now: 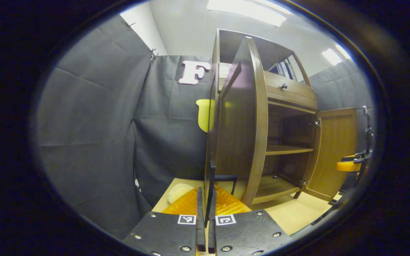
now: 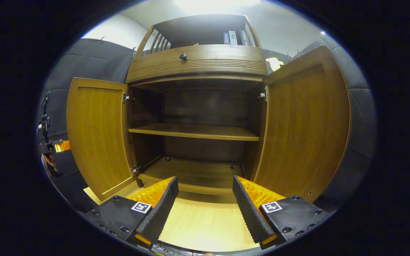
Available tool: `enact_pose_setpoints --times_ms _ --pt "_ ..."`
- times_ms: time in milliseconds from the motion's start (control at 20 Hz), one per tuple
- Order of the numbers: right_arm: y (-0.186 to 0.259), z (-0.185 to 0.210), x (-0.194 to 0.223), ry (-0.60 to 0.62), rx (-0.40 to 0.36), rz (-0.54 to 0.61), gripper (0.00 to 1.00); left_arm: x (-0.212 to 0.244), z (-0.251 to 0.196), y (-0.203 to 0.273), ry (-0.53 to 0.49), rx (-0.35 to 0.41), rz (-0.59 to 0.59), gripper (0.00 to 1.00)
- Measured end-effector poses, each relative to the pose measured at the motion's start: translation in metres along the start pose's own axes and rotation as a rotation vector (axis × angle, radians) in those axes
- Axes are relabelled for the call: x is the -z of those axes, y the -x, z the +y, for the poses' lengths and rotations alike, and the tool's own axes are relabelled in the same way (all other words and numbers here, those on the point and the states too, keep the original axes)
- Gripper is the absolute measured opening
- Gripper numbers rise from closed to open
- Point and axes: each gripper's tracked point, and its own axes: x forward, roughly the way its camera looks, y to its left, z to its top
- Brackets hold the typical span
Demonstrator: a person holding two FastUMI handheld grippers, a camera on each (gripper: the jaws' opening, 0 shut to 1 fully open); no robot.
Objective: Open the right door of the double-door shoe cabinet with the right hand, and open the left door with the left hand.
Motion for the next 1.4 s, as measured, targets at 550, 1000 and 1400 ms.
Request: enact_pose_setpoints --times_ms 550,1000,1400 --pt "-0.002 -0.016 -0.013 0.020 0.018 -0.013 0.99 -0.019 -0.003 0.035 -0.136 -0.078 0.008 0.06" --pt "0.024 -0.025 -0.028 -0.025 -0.030 -0.006 0.94 -0.105 -0.120 0.108 -0.045 -0.170 -0.093 0.18" --pt "0.050 -0.020 -0.039 -0.005 -0.117 -0.036 0.94 -0.112 -0.209 0.089 -0.044 -0.170 -0.064 0.76"
